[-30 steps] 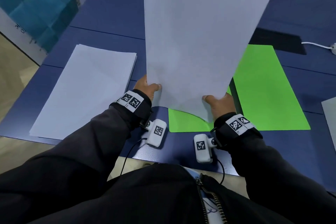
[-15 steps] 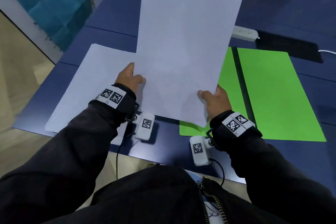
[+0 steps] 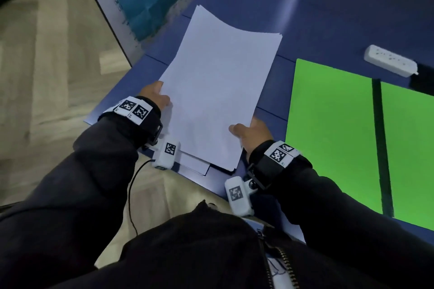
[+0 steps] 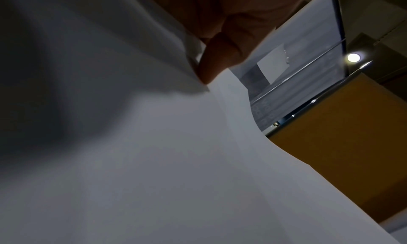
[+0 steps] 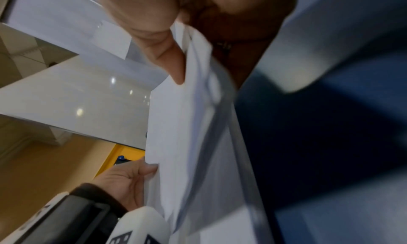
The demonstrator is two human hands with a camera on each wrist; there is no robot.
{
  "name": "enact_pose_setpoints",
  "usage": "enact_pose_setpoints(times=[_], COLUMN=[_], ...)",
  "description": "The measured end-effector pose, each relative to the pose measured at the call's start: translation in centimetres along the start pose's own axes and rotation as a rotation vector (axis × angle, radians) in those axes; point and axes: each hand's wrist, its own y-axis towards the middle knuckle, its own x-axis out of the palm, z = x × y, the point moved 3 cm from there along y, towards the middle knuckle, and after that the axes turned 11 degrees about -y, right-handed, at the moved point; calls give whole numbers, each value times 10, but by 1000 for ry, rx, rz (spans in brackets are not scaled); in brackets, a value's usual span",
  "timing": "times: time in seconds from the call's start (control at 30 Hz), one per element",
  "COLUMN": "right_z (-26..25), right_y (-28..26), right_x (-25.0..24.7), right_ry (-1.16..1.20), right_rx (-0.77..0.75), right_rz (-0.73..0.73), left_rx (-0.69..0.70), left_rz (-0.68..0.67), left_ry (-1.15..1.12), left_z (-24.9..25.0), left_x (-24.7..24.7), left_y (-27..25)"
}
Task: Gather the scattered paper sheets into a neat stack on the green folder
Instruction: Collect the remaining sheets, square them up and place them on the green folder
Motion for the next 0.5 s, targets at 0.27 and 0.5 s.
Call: enact_pose_setpoints(times=[0.27, 0.5], right_z=[8, 13], right_y=[-2, 3], right_x=[41, 30], right_ry=[-26, -140], right_rx=[169, 279], right_rz=[-111, -143], left_rx=[27, -35], left_rz=[-42, -99], left_ry=[164, 397], left_z=[-26, -34], left_x=[-23, -24], left_y=[17, 30])
